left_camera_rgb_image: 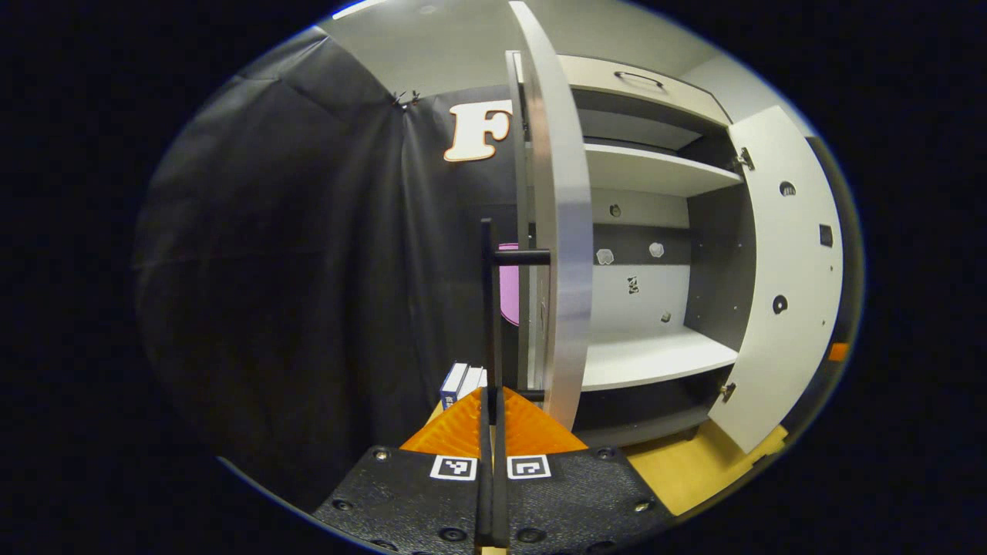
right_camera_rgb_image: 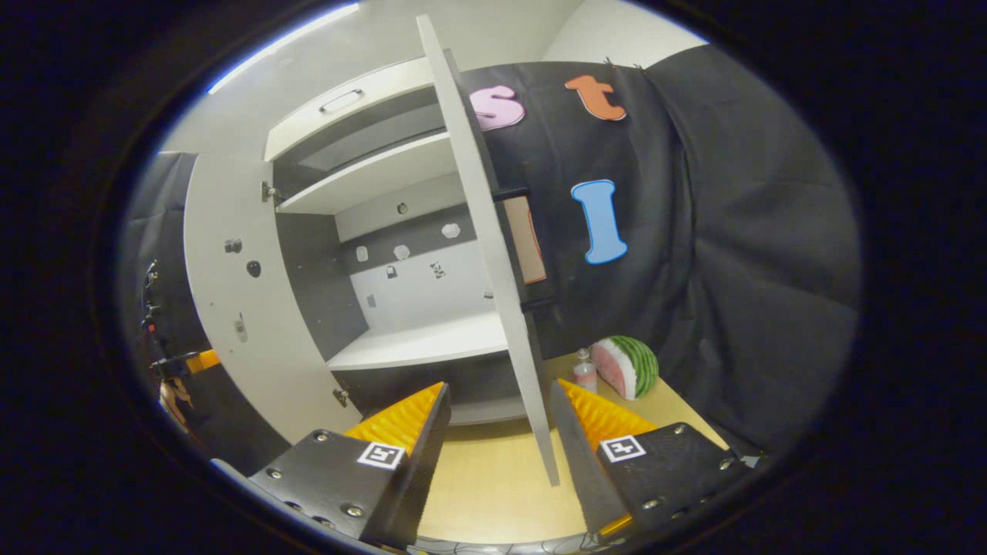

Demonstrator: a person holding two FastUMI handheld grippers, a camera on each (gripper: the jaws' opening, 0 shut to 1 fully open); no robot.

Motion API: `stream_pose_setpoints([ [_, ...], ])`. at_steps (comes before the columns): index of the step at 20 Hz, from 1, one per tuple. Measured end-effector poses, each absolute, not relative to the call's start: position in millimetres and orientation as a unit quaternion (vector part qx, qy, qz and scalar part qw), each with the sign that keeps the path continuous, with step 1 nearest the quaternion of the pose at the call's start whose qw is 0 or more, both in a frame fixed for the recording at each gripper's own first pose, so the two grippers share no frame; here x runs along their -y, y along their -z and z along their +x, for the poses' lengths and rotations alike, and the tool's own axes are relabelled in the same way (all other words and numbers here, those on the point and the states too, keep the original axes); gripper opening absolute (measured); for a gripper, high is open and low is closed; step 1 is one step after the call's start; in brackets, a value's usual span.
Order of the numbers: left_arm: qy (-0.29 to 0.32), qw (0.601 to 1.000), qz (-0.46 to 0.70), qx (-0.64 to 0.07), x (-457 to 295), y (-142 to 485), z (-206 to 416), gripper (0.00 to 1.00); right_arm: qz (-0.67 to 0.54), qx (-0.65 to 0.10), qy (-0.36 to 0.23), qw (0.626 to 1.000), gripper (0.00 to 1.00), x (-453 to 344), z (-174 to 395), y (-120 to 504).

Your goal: Open the right door of the double-door shoe cabinet with the right hand, and open the left door with the left hand.

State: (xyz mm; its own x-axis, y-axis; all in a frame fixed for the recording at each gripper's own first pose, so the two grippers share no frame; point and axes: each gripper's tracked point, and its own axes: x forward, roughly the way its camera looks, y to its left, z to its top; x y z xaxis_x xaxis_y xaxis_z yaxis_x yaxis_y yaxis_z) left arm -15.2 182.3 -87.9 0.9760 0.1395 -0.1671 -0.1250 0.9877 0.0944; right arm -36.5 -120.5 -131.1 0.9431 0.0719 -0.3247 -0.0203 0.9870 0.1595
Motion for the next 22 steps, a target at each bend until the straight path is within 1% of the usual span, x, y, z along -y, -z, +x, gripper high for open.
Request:
stream_pose_setpoints([
  [2, -0.064, 0.993, 0.04, -0.088, -179, 84, -18, 0.02, 0.059, -0.163, -0.03, 0.984, 0.77, 111, -33, 126],
  [3, -0.062, 0.994, 0.029, -0.088, -178, 82, -18, 0.0, 0.045, -0.161, -0.033, 0.985, 0.77, 106, -33, 123],
  [4, -0.064, 0.994, 0.021, -0.088, -179, 81, -18, 0.02, 0.03, -0.158, -0.037, 0.986, 0.77, 101, -33, 121],
  [6, -0.067, 0.994, 0.02, -0.087, -178, 80, -24, 0.0, 0.0, -0.153, -0.043, 0.987, 0.77, 91, -32, 116],
  [9, -0.073, 0.993, 0.041, -0.083, -179, 65, -38, 0.0, -0.033, -0.147, -0.055, 0.987, 0.77, 73, -32, 112],
  [11, -0.069, 0.994, 0.029, -0.082, -167, 52, -50, 0.0, -0.043, -0.146, -0.058, 0.987, 0.77, 63, -29, 107],
  [16, -0.019, 0.998, -0.003, -0.054, -111, 8, -61, 0.0, -0.052, -0.144, -0.057, 0.987, 0.77, 38, -27, 91],
  [19, 0.02, 0.999, -0.004, -0.035, -75, -13, -48, 0.0, -0.038, -0.134, -0.061, 0.988, 0.77, 13, -14, 71],
  [22, 0.05, 0.999, -0.003, -0.011, -42, -27, -27, 0.0, -0.031, -0.103, -0.072, 0.992, 0.77, -13, -5, 39],
])
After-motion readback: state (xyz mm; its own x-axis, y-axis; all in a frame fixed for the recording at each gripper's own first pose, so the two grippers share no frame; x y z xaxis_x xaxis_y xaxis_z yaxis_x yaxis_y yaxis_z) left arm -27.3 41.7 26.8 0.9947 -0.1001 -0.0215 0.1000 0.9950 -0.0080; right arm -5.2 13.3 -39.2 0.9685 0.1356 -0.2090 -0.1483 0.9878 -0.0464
